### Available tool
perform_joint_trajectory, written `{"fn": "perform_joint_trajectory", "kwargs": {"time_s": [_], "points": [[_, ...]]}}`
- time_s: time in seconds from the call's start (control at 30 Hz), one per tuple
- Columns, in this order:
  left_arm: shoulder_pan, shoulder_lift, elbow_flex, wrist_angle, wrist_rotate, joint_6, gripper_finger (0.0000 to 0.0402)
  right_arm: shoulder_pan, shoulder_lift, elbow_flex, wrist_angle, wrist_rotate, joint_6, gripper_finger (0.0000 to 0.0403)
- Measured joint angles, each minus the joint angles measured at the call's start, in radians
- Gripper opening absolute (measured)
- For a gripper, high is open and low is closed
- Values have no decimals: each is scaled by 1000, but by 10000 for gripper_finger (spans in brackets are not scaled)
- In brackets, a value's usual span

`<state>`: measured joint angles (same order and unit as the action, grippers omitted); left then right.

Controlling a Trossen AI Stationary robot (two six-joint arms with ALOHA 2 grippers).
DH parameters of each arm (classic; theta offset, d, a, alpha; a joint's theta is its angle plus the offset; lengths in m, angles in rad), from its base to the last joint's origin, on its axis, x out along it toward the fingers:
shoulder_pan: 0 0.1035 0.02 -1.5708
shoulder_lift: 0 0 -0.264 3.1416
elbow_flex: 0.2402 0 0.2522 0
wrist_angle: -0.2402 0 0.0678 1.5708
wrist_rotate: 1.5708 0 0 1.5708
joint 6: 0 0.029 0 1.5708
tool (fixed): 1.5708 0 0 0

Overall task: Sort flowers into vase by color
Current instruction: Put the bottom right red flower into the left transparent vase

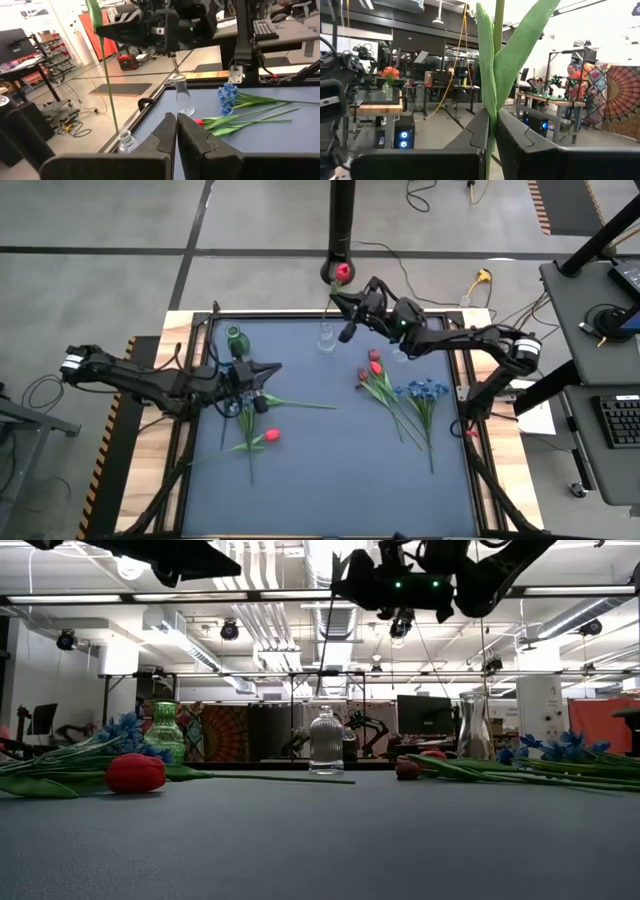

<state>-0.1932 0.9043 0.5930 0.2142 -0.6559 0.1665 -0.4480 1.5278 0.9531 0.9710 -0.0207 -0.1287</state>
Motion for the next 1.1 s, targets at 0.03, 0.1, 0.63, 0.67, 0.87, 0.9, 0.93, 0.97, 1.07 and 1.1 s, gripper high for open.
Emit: {"fn": "perform_joint_trajectory", "kwargs": {"time_s": [0.03, 0.1, 0.63, 0.67, 0.87, 0.9, 0.93, 0.97, 1.07, 1.1], "points": [[0, -4, 0, 1, 0, -1, 0, -2, 2, 5, -12, 5, -1, 17], [0, -13, 0, 0, 0, -4, 0, -5, 3, 19, -44, 22, -5, 17], [1, -29, 0, 0, 0, -11, 0, -11, -3, 41, -167, 23, -14, 17], [1, -29, 0, 0, 0, -11, 0, -11, -2, 41, -168, 23, -14, 17], [1, -29, 0, 0, 0, -11, 0, -11, -2, 41, -192, 23, -14, 21], [1, -29, 0, 0, 0, -11, 0, -11, -2, 41, -195, 23, -14, 23], [1, -29, 0, 0, 0, -11, 0, -11, -2, 41, -197, 23, -14, 26], [1, -29, 0, 0, 0, -11, 0, -11, -2, 41, -197, 23, -14, 30], [1, -29, 0, 0, 0, -11, 0, -11, -2, 40, -201, 23, -2, 47], [1, -29, 0, 0, 0, -11, 0, -11, -2, 40, -203, 23, -2, 54]]}}
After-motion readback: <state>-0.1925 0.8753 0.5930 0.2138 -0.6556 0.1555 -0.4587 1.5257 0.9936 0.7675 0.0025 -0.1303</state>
